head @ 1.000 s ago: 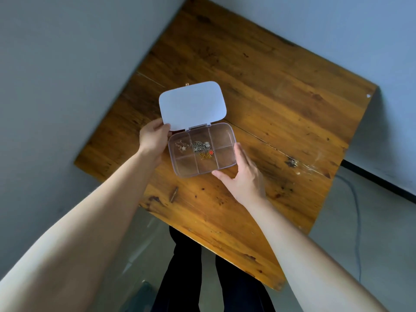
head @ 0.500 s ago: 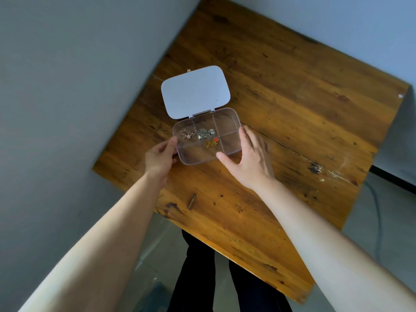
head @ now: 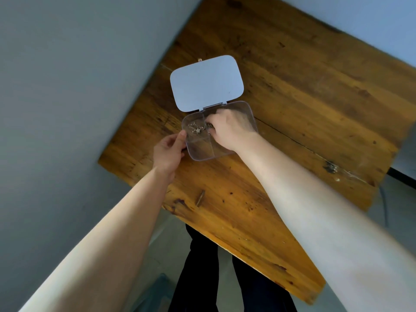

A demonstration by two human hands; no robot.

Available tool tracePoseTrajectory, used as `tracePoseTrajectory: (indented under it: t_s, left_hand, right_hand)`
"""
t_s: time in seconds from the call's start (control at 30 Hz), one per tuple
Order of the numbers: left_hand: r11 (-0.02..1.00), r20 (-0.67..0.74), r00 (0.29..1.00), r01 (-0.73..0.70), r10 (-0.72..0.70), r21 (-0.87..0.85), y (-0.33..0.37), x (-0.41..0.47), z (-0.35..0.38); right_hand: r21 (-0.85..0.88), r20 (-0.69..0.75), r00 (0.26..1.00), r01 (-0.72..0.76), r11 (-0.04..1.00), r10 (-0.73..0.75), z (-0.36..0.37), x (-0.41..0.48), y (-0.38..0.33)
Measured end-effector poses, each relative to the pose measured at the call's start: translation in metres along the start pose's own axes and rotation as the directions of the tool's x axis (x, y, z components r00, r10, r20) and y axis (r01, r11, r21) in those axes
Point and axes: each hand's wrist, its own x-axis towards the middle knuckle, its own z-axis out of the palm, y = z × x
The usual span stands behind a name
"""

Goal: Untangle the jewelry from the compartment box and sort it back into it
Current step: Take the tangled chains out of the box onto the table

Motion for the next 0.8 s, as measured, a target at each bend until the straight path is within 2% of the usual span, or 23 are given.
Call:
tracePoseTrajectory:
  t_s: [0.13, 0.27, 0.47, 0.57, 0.63, 0.7, 0.73, 0.8]
  left_hand:
    - [1.0, 0.026, 1.0, 0.008, -0.008, 0.012, 0.001, 0.001, -0.002]
    - [1.0, 0.032, 0.999, 0.001, -0.002, 0.008, 0.002, 0.0, -0.002]
    - [0.999, 0.019, 1.0, 0.015, -0.016, 0.04, 0.004, 0.0, 0.0]
    - [0.999, -0.013, 1.0, 0.026, -0.026, 0.02, 0.006, -0.001, 0.001]
    - [0.996, -0.07, 0.997, -0.02, 0.026, 0.085, 0.01, -0.003, 0.001]
    - [0.926, -0.114, 0.971, -0.161, 0.211, 0.342, 0.016, -0.003, 0.0]
    - [0.838, -0.089, 0.941, -0.245, 0.327, 0.488, 0.02, -0.003, 0.001]
    - [0.594, 0.07, 0.855, -0.414, 0.514, 0.69, 0.028, -0.001, 0.004]
  right_hand:
    - [-0.129, 0.105, 0.989, -0.09, 0.988, 0.104, -0.01, 0.017, -0.015]
    - [-0.114, 0.111, 0.983, -0.134, 0.984, 0.147, -0.012, 0.024, -0.019]
    - [0.112, 0.118, 0.956, -0.282, 0.953, 0.269, -0.004, 0.025, -0.014]
    - [0.241, 0.078, 0.958, -0.287, 0.927, 0.276, -0.002, 0.017, -0.006]
    - [0.343, 0.012, 0.956, -0.28, 0.897, 0.294, -0.004, 0.006, -0.001]
    - [0.471, -0.055, 0.94, -0.272, 0.839, 0.336, -0.007, -0.007, 0.007]
    - [0.538, -0.079, 0.928, -0.268, 0.799, 0.364, -0.01, -0.013, 0.011]
    - [0.656, -0.099, 0.896, -0.268, 0.706, 0.432, -0.014, -0.024, 0.018]
